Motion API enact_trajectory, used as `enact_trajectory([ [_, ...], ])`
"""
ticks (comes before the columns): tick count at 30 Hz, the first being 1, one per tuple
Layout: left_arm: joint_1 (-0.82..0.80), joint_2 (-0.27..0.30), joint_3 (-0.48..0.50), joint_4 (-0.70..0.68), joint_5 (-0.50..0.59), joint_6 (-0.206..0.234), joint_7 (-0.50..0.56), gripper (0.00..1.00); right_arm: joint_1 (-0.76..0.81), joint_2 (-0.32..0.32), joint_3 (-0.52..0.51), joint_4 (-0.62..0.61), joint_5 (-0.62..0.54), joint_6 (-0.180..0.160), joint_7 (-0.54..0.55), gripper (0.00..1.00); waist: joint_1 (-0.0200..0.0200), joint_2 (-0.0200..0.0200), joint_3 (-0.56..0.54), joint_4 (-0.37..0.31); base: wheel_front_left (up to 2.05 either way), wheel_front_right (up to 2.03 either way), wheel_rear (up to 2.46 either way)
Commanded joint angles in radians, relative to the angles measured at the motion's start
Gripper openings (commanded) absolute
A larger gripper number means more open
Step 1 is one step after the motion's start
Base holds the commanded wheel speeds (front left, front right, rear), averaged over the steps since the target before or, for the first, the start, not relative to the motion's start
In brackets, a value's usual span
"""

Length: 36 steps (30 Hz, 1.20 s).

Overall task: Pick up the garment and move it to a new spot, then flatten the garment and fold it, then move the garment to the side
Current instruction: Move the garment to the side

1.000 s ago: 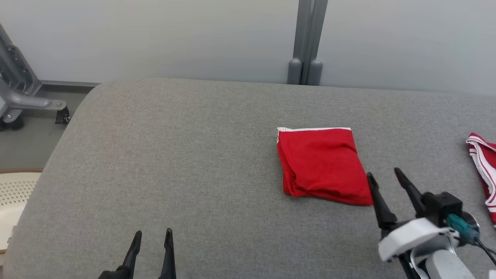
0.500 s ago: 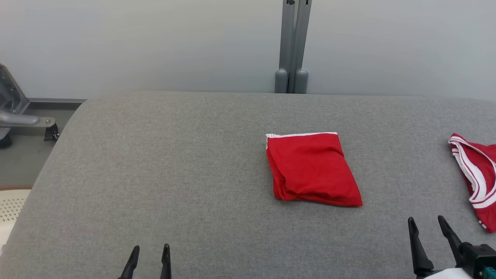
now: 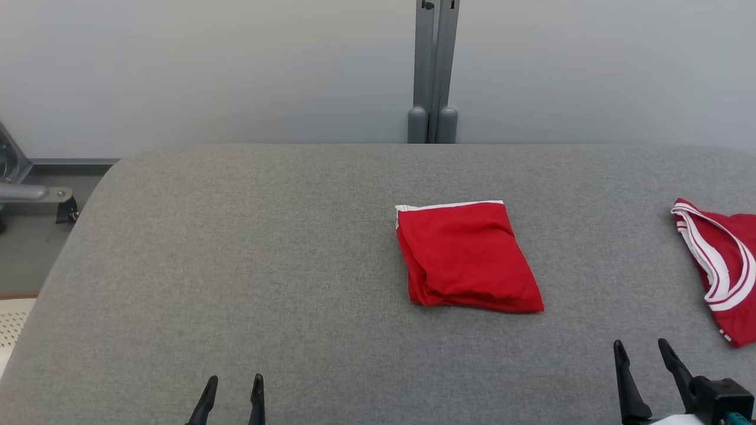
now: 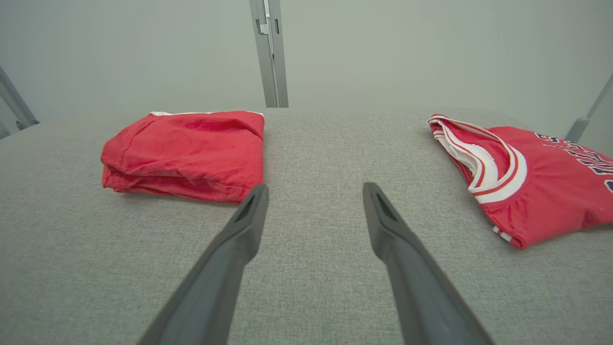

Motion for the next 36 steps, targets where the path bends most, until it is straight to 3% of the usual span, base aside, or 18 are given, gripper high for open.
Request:
enact_trajectory([
  [1, -0.003, 0.001, 0.001, 0.001, 0.001, -0.003, -0.003, 1.00, -0.011, 0.006, -0.005, 0.008, 0.008, -0.002, -0.002, 1.00, 0.0000, 0.0000, 0.003, 0.004, 0.00, 0.00, 0.00],
  [7, -0.015, 0.001, -0.012, 0.006, -0.003, -0.004, -0.003, 1.00, -0.138, 0.001, 0.055, 0.086, 0.092, -0.001, 0.037, 1.00, 0.0000, 0.0000, 0.038, 0.011, 0.00, 0.00, 0.00],
  [11, -0.032, 0.001, -0.030, 0.016, -0.004, -0.010, -0.003, 1.00, -0.286, -0.026, 0.113, 0.122, 0.203, -0.001, 0.264, 1.00, 0.0000, 0.0000, 0.075, 0.023, 0.00, 0.00, 0.00],
  [15, -0.086, 0.001, -0.059, 0.019, -0.022, -0.016, -0.003, 1.00, -0.455, -0.069, 0.111, 0.147, 0.236, -0.001, 0.492, 1.00, 0.0000, 0.0000, 0.155, 0.064, 0.00, 0.00, 0.00],
  [19, -0.139, 0.001, -0.103, 0.027, -0.055, -0.018, -0.003, 1.00, -0.595, -0.096, 0.083, 0.207, 0.191, -0.001, 0.617, 1.00, 0.0000, 0.0000, 0.229, 0.124, 0.00, 0.00, 0.00],
  [27, -0.212, 0.001, -0.191, 0.040, -0.106, -0.007, -0.003, 1.00, -0.766, -0.082, -0.007, 0.396, 0.093, -0.001, 0.697, 1.00, 0.0000, 0.0000, 0.329, 0.230, 0.00, 0.00, 0.00],
  [35, -0.227, 0.001, -0.202, 0.046, -0.120, 0.009, -0.003, 1.00, -0.771, -0.050, -0.018, 0.537, 0.087, -0.001, 0.725, 1.00, 0.0000, 0.0000, 0.331, 0.251, 0.00, 0.00, 0.00],
  [36, -0.228, 0.001, -0.200, 0.047, -0.118, 0.009, -0.003, 1.00, -0.769, -0.048, -0.024, 0.544, 0.089, -0.001, 0.715, 0.35, 0.0000, 0.0000, 0.327, 0.247, 0.00, 0.00, 0.00],
])
